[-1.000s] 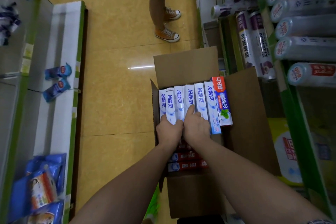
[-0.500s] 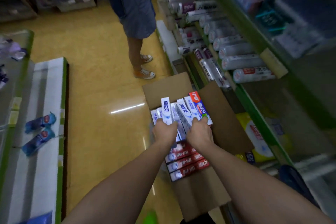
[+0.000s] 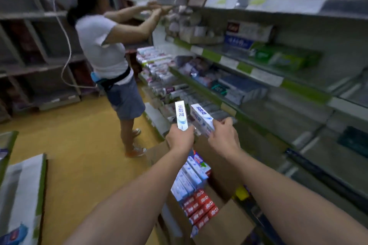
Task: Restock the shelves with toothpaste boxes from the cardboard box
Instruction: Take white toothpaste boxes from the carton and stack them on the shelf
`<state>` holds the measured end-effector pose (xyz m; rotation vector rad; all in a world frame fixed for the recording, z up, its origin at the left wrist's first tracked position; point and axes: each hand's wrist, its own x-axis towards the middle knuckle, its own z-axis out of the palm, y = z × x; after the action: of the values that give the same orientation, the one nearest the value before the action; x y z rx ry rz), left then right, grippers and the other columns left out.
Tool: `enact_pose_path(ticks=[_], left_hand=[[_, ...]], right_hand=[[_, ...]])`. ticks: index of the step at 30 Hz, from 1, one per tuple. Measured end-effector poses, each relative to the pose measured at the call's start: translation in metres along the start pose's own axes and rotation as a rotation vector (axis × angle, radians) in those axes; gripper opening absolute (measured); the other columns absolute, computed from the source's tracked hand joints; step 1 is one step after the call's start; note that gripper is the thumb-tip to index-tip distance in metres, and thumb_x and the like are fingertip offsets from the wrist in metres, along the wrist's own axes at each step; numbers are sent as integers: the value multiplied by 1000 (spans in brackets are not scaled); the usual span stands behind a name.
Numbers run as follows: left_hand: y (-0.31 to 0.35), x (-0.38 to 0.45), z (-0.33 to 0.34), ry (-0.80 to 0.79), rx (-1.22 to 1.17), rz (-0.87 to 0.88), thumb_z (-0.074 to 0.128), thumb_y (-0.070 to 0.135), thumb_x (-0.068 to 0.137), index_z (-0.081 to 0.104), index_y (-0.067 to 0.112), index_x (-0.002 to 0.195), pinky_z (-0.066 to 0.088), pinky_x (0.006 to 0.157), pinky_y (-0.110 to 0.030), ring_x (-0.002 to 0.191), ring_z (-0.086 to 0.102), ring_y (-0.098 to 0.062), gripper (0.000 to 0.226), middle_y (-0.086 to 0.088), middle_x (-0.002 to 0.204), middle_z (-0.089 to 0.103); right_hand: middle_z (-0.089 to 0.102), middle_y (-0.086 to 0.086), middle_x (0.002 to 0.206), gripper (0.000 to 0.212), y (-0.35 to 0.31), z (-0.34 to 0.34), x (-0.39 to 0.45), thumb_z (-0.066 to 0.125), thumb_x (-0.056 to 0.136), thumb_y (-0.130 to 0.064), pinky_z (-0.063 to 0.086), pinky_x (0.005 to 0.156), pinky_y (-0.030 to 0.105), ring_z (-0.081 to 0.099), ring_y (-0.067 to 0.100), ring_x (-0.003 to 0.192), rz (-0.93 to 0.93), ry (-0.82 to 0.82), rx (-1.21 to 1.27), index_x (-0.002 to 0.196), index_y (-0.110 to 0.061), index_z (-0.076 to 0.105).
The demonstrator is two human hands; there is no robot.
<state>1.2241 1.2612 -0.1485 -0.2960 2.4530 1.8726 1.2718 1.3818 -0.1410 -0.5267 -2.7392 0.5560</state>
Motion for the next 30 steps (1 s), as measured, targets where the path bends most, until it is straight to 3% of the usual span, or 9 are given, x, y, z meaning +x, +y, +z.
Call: enact_pose_path(ticks=[4, 8, 13, 18, 23, 25, 27, 29, 30], left_hand=[[40, -43, 8, -75, -8, 109, 68, 32, 87, 64, 15, 120, 43, 78, -30, 105, 63, -30, 38, -10, 120, 69], [80, -94, 27, -117, -63, 200, 63, 29, 91, 62, 13, 120, 46, 82, -33, 100, 59, -31, 32, -9, 114, 66], [113, -174, 61, -204, -100, 335, 60, 30, 92, 58, 21, 109, 42, 77, -32, 87, 54, -25, 19, -2, 101, 60], [136, -269, 101, -305, -114, 420, 60, 30, 92, 57, 26, 103, 43, 77, -32, 88, 54, -25, 13, 1, 95, 58], [143, -369, 136, -403, -130, 437, 59, 27, 93, 58, 23, 104, 34, 44, -18, 76, 53, -17, 11, 4, 89, 57], [144, -406, 150, -439, -125, 441, 60, 26, 92, 58, 23, 101, 42, 48, -22, 74, 54, -16, 9, 5, 87, 58], [144, -441, 165, -475, -124, 443, 60, 27, 90, 58, 24, 99, 56, 68, -30, 81, 58, -22, 10, 1, 92, 63], [144, -474, 181, -524, -113, 441, 61, 28, 88, 61, 24, 102, 56, 85, -40, 88, 60, -27, 15, -1, 95, 65], [144, -489, 189, -547, -114, 449, 61, 28, 88, 62, 24, 103, 56, 84, -40, 88, 61, -27, 16, -1, 94, 65]], right_hand=[[36, 9, 107, 31, 13, -67, -25, 52, 88, -24, 46, 78, 38, 56, 37, 85, 22, 162, 6, 116, -14, 58], [34, 6, 107, 37, 36, -130, -51, 55, 90, -22, 45, 77, 37, 50, 31, 83, 71, 279, 0, 126, -14, 56], [33, 3, 102, 33, 77, -198, -93, 54, 87, -19, 40, 71, 33, 44, 28, 77, 108, 441, -4, 120, -15, 59], [34, 5, 105, 37, 136, -265, -156, 53, 87, -16, 45, 75, 37, 52, 33, 83, 147, 539, -23, 123, -15, 59], [36, 6, 104, 35, 200, -324, -226, 53, 84, -12, 50, 77, 41, 52, 33, 82, 194, 608, -61, 118, -11, 61], [37, 7, 105, 36, 224, -346, -254, 54, 85, -10, 49, 77, 40, 53, 34, 83, 222, 635, -76, 120, -9, 61], [39, 8, 108, 37, 247, -366, -282, 53, 86, -8, 47, 76, 40, 54, 35, 84, 262, 665, -87, 122, -8, 61], [41, 9, 109, 37, 269, -383, -309, 53, 86, -6, 48, 77, 40, 55, 36, 84, 301, 700, -89, 122, -7, 61], [41, 8, 108, 36, 279, -391, -321, 53, 86, -5, 49, 78, 42, 55, 36, 84, 315, 726, -85, 121, -7, 62]])
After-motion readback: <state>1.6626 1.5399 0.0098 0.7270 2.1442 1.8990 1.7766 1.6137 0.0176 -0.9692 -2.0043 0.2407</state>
